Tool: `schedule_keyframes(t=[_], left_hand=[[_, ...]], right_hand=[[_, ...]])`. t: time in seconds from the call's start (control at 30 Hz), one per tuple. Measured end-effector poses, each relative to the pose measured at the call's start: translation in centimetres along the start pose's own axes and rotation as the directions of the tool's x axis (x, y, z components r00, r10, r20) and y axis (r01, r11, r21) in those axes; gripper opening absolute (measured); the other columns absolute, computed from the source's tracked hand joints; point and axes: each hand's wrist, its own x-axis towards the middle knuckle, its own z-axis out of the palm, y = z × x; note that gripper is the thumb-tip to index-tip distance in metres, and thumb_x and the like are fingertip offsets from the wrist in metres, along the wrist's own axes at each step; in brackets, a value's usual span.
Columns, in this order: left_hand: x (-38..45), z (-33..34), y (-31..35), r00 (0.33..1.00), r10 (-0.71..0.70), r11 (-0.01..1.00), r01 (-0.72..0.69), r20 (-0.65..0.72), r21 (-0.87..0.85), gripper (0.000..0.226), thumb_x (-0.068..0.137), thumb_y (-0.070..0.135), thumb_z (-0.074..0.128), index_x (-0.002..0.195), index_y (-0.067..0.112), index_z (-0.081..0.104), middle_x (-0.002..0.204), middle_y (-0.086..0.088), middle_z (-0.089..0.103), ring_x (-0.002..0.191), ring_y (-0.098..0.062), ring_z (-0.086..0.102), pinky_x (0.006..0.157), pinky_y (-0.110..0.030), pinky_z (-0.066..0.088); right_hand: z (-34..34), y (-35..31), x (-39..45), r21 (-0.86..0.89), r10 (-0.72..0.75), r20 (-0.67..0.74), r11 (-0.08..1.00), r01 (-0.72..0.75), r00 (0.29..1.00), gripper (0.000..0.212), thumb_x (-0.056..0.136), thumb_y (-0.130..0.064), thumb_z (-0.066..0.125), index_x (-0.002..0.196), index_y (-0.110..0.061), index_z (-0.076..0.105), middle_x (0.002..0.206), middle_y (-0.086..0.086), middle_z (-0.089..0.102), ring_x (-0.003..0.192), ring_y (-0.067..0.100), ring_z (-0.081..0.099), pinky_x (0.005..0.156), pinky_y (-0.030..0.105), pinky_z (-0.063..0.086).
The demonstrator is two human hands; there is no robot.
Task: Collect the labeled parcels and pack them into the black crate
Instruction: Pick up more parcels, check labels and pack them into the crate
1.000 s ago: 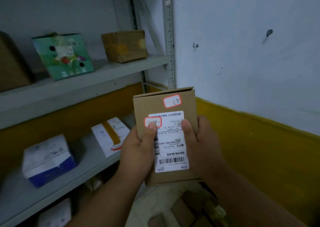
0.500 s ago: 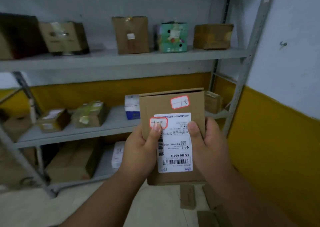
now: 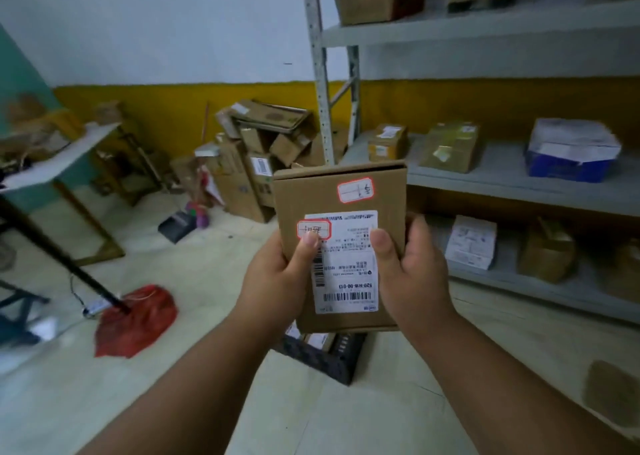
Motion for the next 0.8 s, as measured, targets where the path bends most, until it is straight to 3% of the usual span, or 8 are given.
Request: schedule_keyframes(t=[0.13, 0.3, 0.4, 0.57, 0.7, 0.8], left_hand=[[3.6, -3.5, -3.8, 0.997, -0.062, 0.994, 0.058, 0.041, 0.098, 0.013, 0.1, 0.039, 0.043, 0.105, 0.045, 0.054, 0.09, 0.029, 0.064, 0.076, 0.021, 0.057, 0.057, -0.003, 0.043], [10.8, -5.0, -8.1, 0.988, -0.141, 0.982, 0.132, 0.056, 0.133, 0.019, 0.1, 0.041, 0.042, 0.116, 0.042, 0.051, 0.095, 0.029, 0.061, 0.083, 0.013, 0.052, 0.066, -0.013, 0.038], [16.0, -6.8, -9.8, 0.98, -0.196, 0.967, 0.187, 0.038, 0.171, 0.024, 0.101, 0.041, 0.04, 0.121, 0.037, 0.052, 0.094, 0.027, 0.06, 0.08, 0.012, 0.052, 0.064, -0.011, 0.038], [23.7, -10.5, -11.7, 0.969, -0.247, 0.941, 0.241, -0.003, 0.236, 0.03, 0.102, 0.039, 0.039, 0.127, 0.031, 0.053, 0.107, 0.02, 0.061, 0.102, -0.005, 0.056, 0.071, -0.013, 0.039], [28.0, -11.1, -14.8, 0.961, -0.274, 0.948, 0.266, 0.025, 0.175, 0.032, 0.099, 0.034, 0.051, 0.131, 0.035, 0.05, 0.12, 0.019, 0.064, 0.111, -0.007, 0.059, 0.091, -0.03, 0.046], [31.2, -10.7, -17.6, 0.944, -0.293, 0.949, 0.269, 0.148, 0.163, 0.039, 0.096, 0.027, 0.058, 0.132, 0.035, 0.048, 0.122, 0.019, 0.063, 0.109, -0.001, 0.058, 0.091, -0.026, 0.049]], right_hand=[[5.8, 1.7, 1.8, -0.038, -0.014, 0.091, 0.999, 0.018, 0.996, 0.03, 0.09, -0.06, 0.043, 0.11, -0.038, 0.04, 0.091, -0.024, 0.06, 0.082, -0.006, 0.063, 0.061, 0.02, 0.055], [12.5, 6.2, 6.0, -0.048, 0.077, 0.167, 0.996, -0.069, 0.983, 0.035, 0.09, -0.059, 0.042, 0.115, -0.035, 0.042, 0.1, -0.012, 0.065, 0.088, 0.004, 0.068, 0.064, 0.027, 0.061], [16.9, 8.1, 10.0, -0.061, 0.113, 0.22, 0.993, -0.102, 0.969, 0.039, 0.09, -0.061, 0.04, 0.117, -0.034, 0.042, 0.102, -0.01, 0.065, 0.088, 0.006, 0.069, 0.063, 0.029, 0.062], [24.1, 10.0, 15.4, -0.127, 0.197, 0.278, 0.978, -0.167, 0.94, 0.04, 0.093, -0.06, 0.04, 0.122, -0.032, 0.041, 0.11, -0.006, 0.066, 0.093, 0.009, 0.068, 0.066, 0.032, 0.062], [28.3, 12.4, 17.5, -0.162, 0.297, 0.252, 0.951, -0.262, 0.921, 0.034, 0.1, -0.045, 0.043, 0.128, -0.026, 0.041, 0.11, -0.006, 0.064, 0.09, 0.007, 0.067, 0.06, 0.019, 0.057], [31.6, 15.4, 18.4, -0.202, 0.42, 0.155, 0.899, -0.387, 0.894, 0.041, 0.099, -0.05, 0.042, 0.132, -0.026, 0.043, 0.117, -0.003, 0.063, 0.097, 0.013, 0.068, 0.07, 0.032, 0.062]])
